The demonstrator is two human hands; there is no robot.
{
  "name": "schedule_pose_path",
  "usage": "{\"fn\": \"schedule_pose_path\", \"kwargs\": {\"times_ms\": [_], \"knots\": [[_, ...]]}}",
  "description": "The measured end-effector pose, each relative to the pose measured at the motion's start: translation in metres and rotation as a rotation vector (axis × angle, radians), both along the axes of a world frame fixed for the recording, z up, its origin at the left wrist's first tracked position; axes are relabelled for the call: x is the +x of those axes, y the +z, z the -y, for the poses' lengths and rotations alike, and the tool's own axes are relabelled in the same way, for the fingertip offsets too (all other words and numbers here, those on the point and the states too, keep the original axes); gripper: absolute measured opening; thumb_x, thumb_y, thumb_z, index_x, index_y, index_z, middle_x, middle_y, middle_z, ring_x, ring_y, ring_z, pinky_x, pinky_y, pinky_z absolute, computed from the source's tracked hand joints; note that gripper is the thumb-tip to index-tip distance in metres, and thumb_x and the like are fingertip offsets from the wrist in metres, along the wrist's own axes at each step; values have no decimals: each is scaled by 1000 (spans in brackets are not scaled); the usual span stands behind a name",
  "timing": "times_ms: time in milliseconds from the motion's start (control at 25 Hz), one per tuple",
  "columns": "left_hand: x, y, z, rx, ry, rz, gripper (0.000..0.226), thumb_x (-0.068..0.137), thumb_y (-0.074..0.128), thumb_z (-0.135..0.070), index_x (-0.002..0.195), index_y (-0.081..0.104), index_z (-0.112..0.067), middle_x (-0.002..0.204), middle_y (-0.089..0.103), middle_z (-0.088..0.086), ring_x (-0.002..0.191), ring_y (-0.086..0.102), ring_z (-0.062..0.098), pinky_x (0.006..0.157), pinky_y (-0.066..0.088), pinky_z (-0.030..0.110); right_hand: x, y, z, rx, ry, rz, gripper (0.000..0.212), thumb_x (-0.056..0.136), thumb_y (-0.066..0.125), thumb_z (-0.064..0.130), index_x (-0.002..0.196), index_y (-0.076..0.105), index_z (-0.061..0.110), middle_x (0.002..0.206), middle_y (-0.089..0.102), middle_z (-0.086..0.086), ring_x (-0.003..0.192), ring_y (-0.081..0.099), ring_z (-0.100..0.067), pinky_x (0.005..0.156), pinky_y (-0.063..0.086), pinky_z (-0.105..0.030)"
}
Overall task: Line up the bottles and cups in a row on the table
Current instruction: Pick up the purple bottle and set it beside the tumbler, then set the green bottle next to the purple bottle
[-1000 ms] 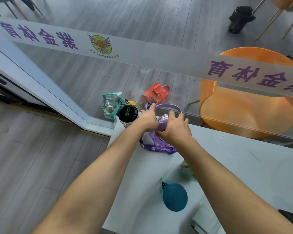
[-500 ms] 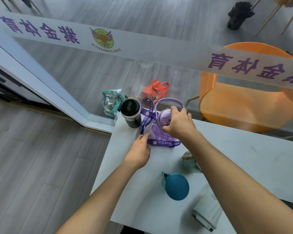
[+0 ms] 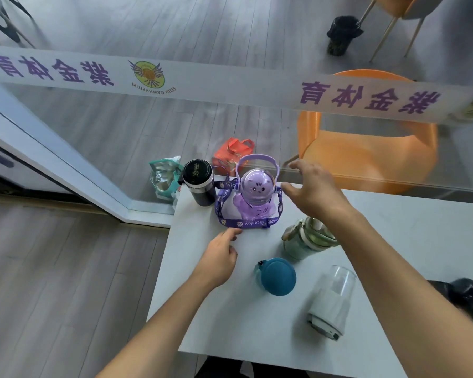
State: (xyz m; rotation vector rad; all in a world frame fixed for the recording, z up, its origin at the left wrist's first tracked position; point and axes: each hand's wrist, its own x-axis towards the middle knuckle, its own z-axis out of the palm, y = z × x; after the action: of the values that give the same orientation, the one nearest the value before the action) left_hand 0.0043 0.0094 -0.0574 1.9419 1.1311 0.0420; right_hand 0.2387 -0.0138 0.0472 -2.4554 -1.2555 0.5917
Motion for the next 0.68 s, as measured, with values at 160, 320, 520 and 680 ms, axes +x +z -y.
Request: {"fn": "schedule_pose_path", "kwargs": {"times_ms": [160,320,520,680], "knots": [[-13,5,24,-67,-118,9,65,85,54,-2,141,41,-30,134,51,-2,113,51,10,99,46,28,7,9,63,131,-109,-71,46,91,64,42,133,57,24,135,59,-5,125,54,-22,102,43,-37],[-15,12,47,-93,-192,79,82,76,69,-17,147,31,-34,139,44,-7,121,45,9,105,44,33,-7,0,114,160,-138,-166,78,71,71,67,138,43,40,137,49,0,128,49,-18,107,44,-43],[-10,23,60,-46,-174,154,88,72,73,-25,147,30,-39,137,42,-8,120,44,8,107,42,31,-18,-32,139,129,-127,-149,88,69,85,39,142,37,36,132,51,-3,122,53,-23,104,43,-38],[5,41,66,37,-103,184,70,82,65,-21,145,38,-34,140,46,-8,125,47,14,107,40,31,-15,-45,141,271,-157,-218,75,70,86,26,132,43,32,119,61,3,105,59,-16,87,44,-26]]}}
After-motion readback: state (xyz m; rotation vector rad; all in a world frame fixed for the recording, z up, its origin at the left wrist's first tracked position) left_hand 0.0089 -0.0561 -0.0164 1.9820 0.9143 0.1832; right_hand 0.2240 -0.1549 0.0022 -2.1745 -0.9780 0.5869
